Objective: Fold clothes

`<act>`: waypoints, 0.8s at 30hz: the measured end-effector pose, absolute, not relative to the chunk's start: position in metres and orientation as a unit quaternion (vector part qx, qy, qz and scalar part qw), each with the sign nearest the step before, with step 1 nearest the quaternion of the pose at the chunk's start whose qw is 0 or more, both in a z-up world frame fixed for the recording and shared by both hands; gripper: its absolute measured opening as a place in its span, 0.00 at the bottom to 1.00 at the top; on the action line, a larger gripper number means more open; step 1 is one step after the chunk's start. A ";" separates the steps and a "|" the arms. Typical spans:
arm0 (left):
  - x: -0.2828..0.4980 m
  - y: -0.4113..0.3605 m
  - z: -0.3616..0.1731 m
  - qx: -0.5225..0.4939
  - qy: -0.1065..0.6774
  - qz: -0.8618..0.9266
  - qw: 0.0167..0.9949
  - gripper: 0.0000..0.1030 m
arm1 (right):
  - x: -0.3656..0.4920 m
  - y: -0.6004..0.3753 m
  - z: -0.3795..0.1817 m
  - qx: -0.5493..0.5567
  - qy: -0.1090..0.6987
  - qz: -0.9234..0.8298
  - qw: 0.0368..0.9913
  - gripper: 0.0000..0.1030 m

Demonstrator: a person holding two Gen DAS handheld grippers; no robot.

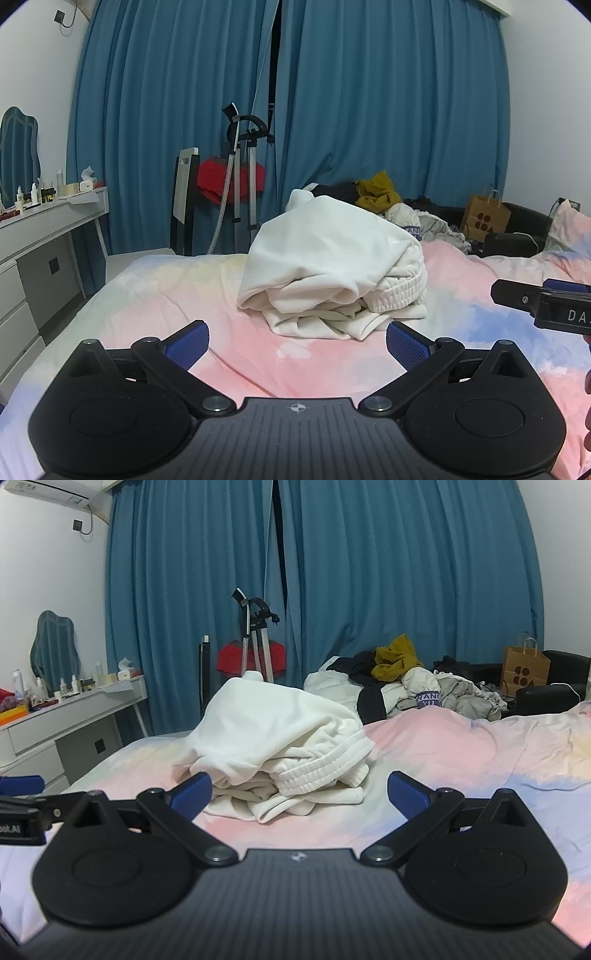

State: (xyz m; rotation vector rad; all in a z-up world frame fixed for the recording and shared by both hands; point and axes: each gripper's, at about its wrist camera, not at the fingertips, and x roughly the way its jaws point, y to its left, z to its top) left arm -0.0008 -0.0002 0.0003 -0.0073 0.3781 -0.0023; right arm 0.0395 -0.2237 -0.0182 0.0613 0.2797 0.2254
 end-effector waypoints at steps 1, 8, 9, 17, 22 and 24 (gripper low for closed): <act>-0.001 0.000 0.000 -0.003 0.187 -0.001 0.982 1.00 | 0.040 -0.224 -0.018 0.033 0.139 0.112 0.983 1.00; -0.003 -0.001 0.001 0.001 0.182 -0.002 0.983 1.00 | 0.041 -0.226 -0.020 0.053 0.142 0.113 0.982 1.00; -0.004 -0.001 0.001 0.001 0.182 -0.002 0.983 1.00 | 0.041 -0.226 -0.021 0.054 0.143 0.113 0.982 1.00; -0.005 0.002 0.003 -0.004 0.178 -0.002 0.984 1.00 | 0.040 -0.222 -0.021 0.043 0.147 0.111 0.982 1.00; 0.000 0.002 -0.001 -0.004 0.185 -0.002 0.983 1.00 | 0.041 -0.225 -0.022 0.045 0.148 0.109 0.982 1.00; 0.001 0.001 -0.002 -0.003 0.187 -0.002 0.982 1.00 | 0.042 -0.224 -0.022 0.046 0.149 0.108 0.982 1.00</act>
